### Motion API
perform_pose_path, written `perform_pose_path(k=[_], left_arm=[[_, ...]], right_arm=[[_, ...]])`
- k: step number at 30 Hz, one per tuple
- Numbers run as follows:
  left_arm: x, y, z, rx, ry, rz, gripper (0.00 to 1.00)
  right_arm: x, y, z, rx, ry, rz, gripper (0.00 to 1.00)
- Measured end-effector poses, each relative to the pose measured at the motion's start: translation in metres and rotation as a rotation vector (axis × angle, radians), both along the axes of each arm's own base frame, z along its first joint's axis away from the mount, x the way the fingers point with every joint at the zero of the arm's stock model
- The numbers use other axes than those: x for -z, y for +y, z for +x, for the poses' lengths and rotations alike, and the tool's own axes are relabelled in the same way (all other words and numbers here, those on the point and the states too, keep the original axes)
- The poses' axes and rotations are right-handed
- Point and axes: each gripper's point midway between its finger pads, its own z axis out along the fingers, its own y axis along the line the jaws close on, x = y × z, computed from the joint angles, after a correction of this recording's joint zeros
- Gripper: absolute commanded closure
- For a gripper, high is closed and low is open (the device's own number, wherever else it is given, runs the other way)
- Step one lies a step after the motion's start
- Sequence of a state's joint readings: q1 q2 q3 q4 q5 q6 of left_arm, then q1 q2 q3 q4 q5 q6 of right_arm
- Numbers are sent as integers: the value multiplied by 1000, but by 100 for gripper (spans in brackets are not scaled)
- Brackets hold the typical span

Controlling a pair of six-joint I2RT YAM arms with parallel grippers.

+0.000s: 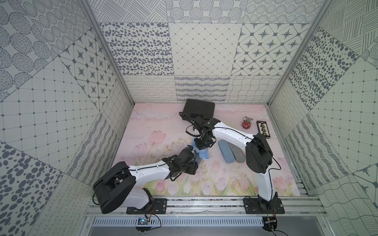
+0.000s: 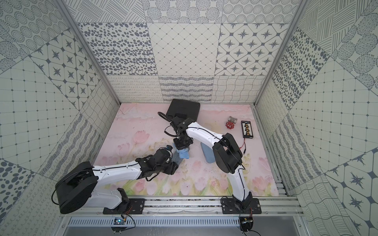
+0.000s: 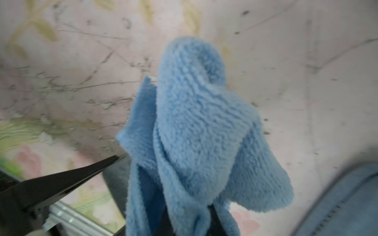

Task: Wipe the eyeglass case
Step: Wipe the dirt from the eyeglass case.

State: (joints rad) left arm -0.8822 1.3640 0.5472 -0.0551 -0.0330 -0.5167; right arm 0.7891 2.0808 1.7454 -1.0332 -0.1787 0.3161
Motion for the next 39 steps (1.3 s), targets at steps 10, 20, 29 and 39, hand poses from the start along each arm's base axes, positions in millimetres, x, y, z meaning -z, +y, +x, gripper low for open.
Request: perform_pose_path(k=[10,20,29,39], left_arm=[[-5,-4,-3,11,83,-55,83],[-21,-6,6,-59,257,-299,85],[-23,-25,-3,-37,406,-489,90],[-21,-33,-8,-3,483,-571,92]], right_arm=[[17,-82,77,279,28,-14,100],[4,-133,76,365,-23,-88,100],[7,-130,75,381,-44,-123,100],[38,-82,61,302,56,-37,100]])
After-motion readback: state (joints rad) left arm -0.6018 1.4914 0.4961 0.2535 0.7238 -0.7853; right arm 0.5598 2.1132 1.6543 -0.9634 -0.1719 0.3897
